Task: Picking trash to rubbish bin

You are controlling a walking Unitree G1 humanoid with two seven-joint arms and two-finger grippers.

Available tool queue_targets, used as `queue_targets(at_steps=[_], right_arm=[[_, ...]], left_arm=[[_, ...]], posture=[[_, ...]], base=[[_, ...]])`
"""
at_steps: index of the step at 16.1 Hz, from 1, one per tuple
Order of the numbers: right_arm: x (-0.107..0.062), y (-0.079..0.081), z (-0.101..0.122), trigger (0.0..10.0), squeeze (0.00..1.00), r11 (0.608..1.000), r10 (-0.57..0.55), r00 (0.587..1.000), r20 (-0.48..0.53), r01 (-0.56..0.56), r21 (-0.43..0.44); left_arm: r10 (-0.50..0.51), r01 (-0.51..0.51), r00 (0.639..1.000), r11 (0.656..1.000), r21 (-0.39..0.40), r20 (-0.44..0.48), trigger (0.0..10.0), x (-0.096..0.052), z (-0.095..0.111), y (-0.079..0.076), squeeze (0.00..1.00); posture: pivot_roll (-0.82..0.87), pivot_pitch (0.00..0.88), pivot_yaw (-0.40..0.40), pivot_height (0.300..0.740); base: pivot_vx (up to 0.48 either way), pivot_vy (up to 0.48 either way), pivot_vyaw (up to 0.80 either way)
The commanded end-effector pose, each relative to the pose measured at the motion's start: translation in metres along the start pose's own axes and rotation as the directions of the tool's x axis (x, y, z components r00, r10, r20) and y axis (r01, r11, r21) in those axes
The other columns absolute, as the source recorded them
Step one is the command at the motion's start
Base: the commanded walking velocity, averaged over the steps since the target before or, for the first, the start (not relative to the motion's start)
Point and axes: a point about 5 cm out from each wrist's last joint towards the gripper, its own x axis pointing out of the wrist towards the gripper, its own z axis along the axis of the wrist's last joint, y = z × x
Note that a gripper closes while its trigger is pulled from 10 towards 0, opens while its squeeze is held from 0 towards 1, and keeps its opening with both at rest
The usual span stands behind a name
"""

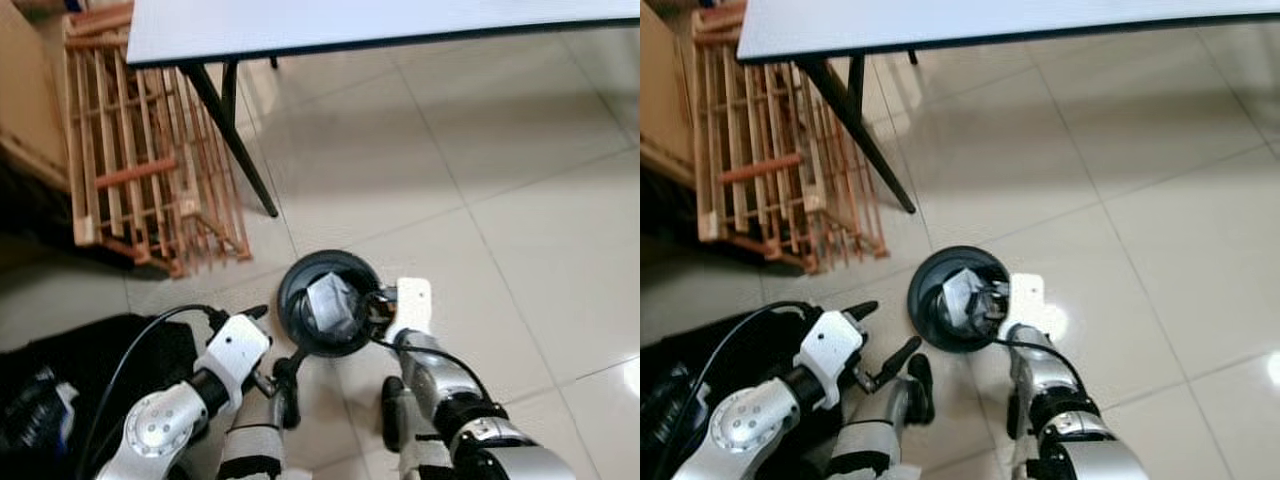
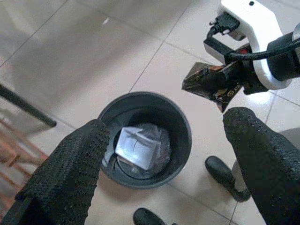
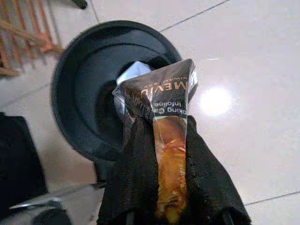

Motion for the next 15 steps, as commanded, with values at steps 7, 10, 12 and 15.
queue_targets(at_steps=[7, 10, 12, 15], right_arm=[[-0.0042, 0.006, -0.0252, 10.0, 0.0, 1.0, 0.011, 0.997, -0.078, -0.011, -0.011], [-0.0044, 0.0066, -0.0264, 10.0, 0.0, 1.0, 0.01, 0.997, -0.082, -0.011, -0.013], [-0.0045, 0.0061, -0.0268, 10.0, 0.0, 1.0, 0.007, 0.997, -0.082, -0.008, -0.015], [-0.0046, 0.0053, -0.027, 10.0, 0.0, 1.0, 0.002, 0.997, -0.081, -0.003, -0.019]], left_arm=[[-0.01, 0.009, 0.997, 1.0, -0.018, -0.08, 10.0, -0.0086, -0.0172, -0.0073, 0.0], [-0.011, 0.01, 0.996, 1.0, -0.017, -0.084, 10.0, -0.0097, -0.018, -0.0077, 0.0], [-0.011, 0.01, 0.996, 1.0, -0.016, -0.085, 10.0, -0.0107, -0.018, -0.008, 0.0], [-0.014, 0.013, 0.997, 1.0, -0.014, -0.08, 10.0, -0.0125, -0.0157, -0.0095, 0.0]], posture=[[0.15, 0.488, 0.101, 0.74], [0.15, 0.492, 0.105, 0.74], [0.15, 0.493, 0.106, 0.74], [0.16, 0.508, 0.112, 0.74]], base=[[0.0, 0.0, 0.0], [0.0, 0.0, 0.0], [0.0, 0.0, 0.0], [0.0, 0.0, 0.0]])
